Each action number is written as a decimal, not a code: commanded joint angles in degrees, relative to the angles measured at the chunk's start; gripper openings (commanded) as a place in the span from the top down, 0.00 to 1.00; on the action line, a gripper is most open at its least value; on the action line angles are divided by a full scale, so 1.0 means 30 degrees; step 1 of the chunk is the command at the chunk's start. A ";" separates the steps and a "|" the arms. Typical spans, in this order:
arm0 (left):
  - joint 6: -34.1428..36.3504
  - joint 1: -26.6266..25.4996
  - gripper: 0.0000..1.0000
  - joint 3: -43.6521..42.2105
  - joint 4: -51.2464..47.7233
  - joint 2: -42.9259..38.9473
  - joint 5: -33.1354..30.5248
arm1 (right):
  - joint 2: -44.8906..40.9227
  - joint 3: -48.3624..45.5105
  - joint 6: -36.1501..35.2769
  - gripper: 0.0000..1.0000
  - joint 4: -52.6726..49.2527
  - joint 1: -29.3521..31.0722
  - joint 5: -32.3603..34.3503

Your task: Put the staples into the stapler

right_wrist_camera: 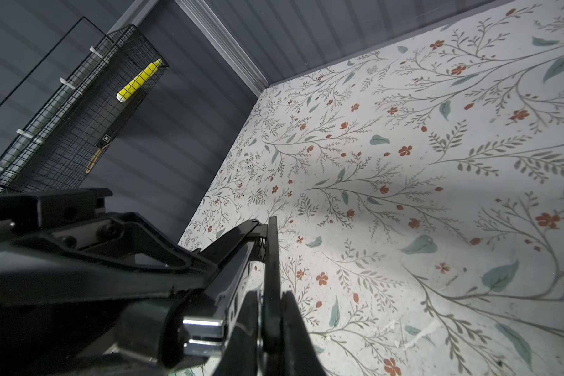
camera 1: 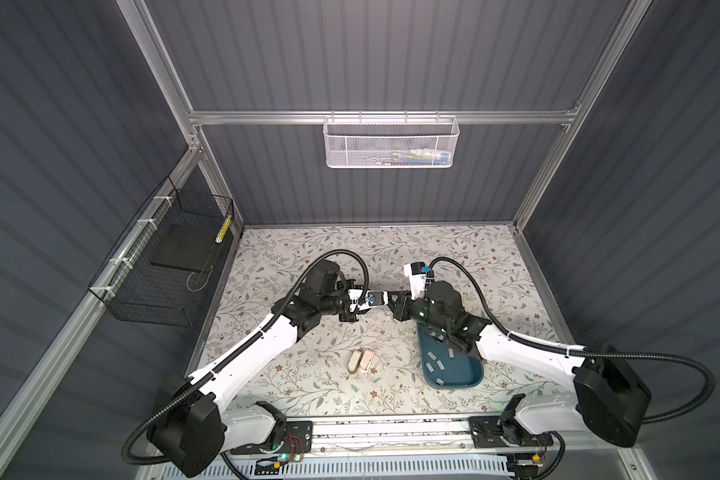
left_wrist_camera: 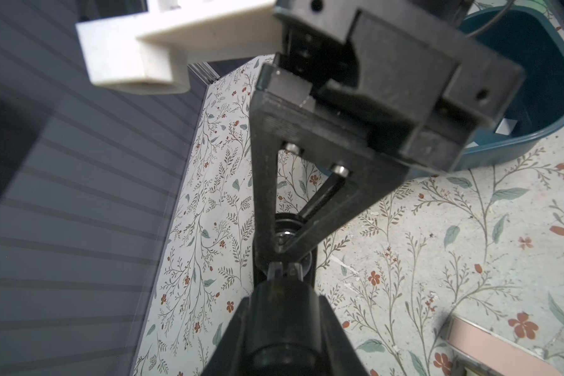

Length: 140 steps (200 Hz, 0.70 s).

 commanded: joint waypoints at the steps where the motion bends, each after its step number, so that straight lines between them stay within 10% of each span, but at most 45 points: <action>1: -0.0261 0.0554 1.00 0.0078 0.1211 -0.1492 0.1284 | 0.0608 -0.0521 0.0203 1.00 -0.0997 -0.1377 0.1853; 140: -0.0026 0.1962 1.00 -0.0125 0.1354 -0.1865 0.3392 | 0.1898 -0.1088 0.0884 1.00 0.0261 -0.3257 0.0410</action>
